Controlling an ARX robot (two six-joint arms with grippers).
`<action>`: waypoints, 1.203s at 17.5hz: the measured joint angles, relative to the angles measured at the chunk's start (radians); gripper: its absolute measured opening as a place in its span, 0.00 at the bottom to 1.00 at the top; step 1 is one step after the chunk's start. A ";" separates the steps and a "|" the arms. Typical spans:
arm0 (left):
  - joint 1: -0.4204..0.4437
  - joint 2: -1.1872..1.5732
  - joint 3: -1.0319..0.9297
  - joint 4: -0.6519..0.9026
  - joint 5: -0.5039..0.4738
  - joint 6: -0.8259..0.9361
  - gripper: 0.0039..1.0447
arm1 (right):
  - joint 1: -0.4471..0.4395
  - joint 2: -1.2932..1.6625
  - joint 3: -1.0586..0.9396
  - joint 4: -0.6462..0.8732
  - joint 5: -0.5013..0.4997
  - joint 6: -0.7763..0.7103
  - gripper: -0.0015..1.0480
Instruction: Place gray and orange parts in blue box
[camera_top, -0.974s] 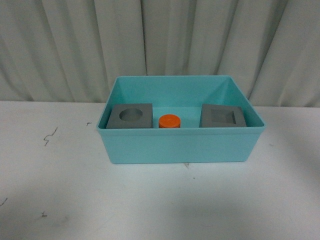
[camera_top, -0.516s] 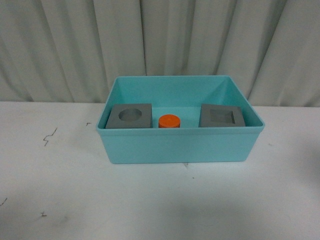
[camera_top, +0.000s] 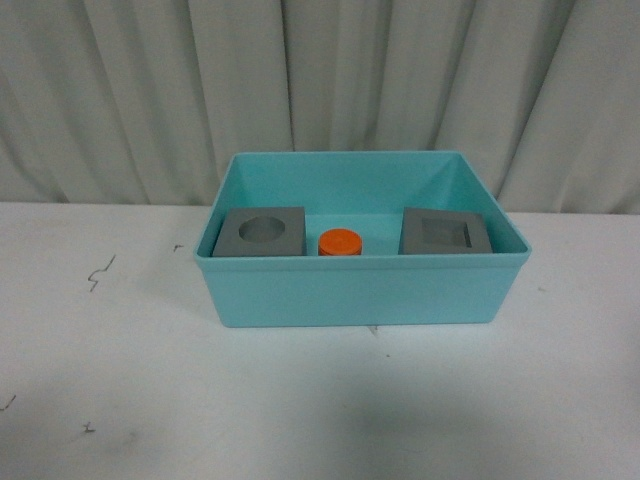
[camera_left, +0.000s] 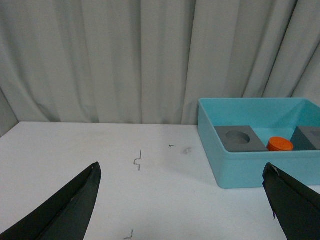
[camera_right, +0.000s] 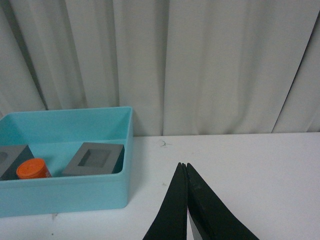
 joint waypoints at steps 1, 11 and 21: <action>0.000 0.000 0.000 0.000 0.000 0.000 0.94 | 0.000 -0.033 -0.014 -0.018 0.000 0.000 0.02; 0.000 0.000 0.000 0.000 0.000 0.000 0.94 | 0.000 -0.398 -0.112 -0.270 0.000 0.000 0.02; 0.000 0.000 0.000 0.000 0.000 0.000 0.94 | 0.000 -0.635 -0.112 -0.500 0.000 0.000 0.02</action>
